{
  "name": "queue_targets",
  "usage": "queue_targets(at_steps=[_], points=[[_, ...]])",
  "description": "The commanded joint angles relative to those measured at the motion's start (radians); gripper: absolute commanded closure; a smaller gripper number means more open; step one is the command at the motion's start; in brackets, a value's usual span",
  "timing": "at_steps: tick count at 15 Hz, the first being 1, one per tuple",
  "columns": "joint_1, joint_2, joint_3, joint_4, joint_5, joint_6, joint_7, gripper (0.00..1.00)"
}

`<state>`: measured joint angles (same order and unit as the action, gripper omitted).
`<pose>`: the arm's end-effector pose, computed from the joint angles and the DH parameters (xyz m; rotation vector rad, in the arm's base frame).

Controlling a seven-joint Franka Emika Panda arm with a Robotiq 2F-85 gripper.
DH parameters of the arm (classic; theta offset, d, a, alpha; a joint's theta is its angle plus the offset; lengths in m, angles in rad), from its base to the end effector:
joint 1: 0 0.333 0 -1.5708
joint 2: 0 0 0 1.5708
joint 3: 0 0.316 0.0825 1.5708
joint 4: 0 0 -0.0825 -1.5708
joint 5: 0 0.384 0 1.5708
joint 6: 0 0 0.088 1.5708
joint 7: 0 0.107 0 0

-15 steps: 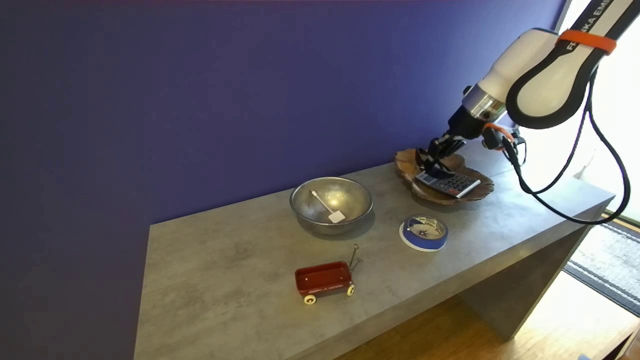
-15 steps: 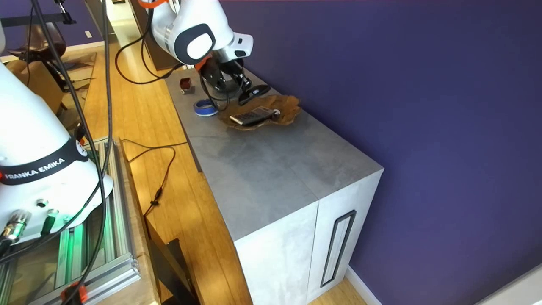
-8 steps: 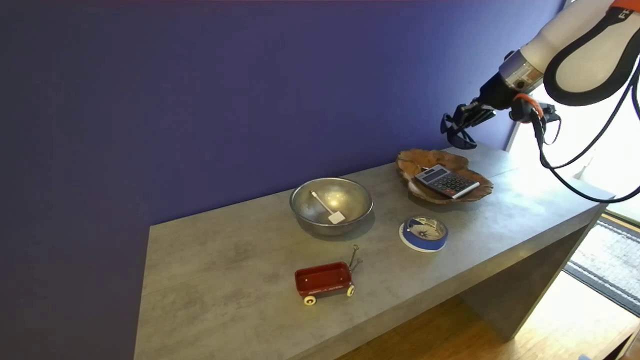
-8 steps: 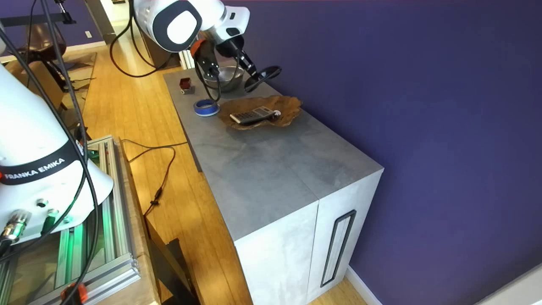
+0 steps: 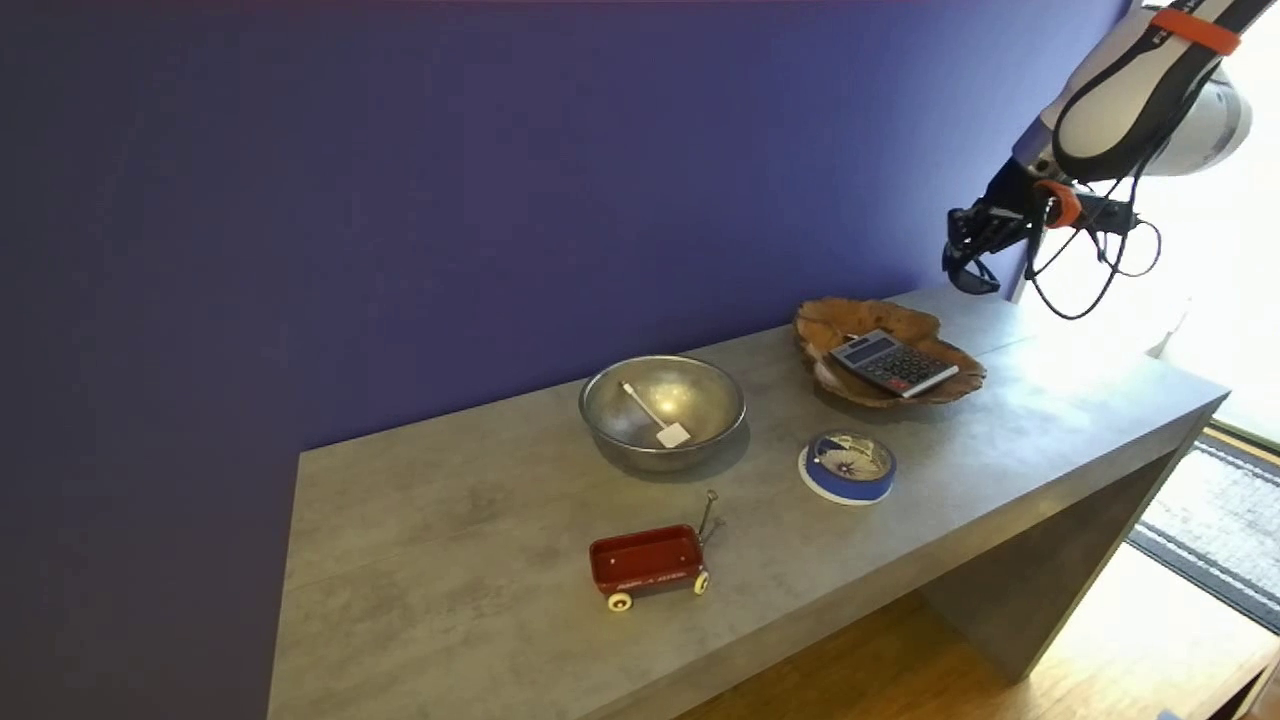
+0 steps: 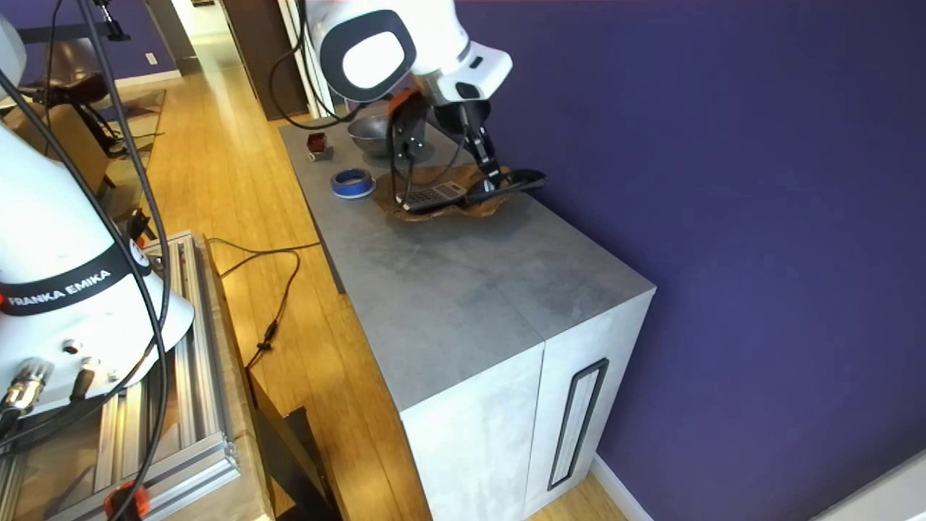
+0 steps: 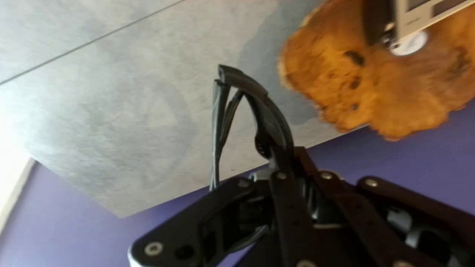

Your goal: Put the sunglasses on the right side of the table

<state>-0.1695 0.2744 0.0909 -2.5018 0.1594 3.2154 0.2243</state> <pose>0.5007 -0.0537 0.2260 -2.9089 0.7016 -0.6576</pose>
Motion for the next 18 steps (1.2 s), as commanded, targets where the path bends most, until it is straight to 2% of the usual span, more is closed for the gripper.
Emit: queue_targets(at_steps=[1, 2, 3, 4, 5, 6, 7, 8, 9, 10, 12, 15, 18], points=[[-0.054, 0.107, -0.06, 0.145, 0.059, -0.136, 0.018, 0.98], [-0.037, 0.048, -0.046, 0.075, 0.045, -0.087, -0.018, 0.98], [-0.045, 0.066, -0.061, 0.095, 0.046, -0.098, -0.028, 0.91], [-0.045, 0.071, -0.065, 0.099, 0.045, -0.098, -0.032, 0.91], [-0.041, 0.071, -0.063, 0.098, 0.044, -0.098, -0.032, 0.98], [-0.047, 0.065, -0.041, 0.105, 0.07, -0.104, -0.014, 0.98], [-0.015, 0.084, -0.085, 0.132, 0.093, -0.137, 0.042, 0.98], [-0.036, 0.105, -0.075, 0.155, 0.127, -0.157, 0.061, 0.98], [-0.062, 0.121, -0.059, 0.173, 0.162, -0.167, 0.066, 0.98], [-0.124, 0.134, -0.007, 0.191, 0.189, -0.182, 0.069, 0.98], [-0.196, 0.157, 0.052, 0.223, 0.27, -0.2, 0.059, 0.98], [-0.328, 0.194, 0.164, 0.273, 0.389, -0.172, 0.032, 0.98], [-0.436, 0.231, 0.251, 0.316, 0.456, -0.15, 0.0, 0.98]])
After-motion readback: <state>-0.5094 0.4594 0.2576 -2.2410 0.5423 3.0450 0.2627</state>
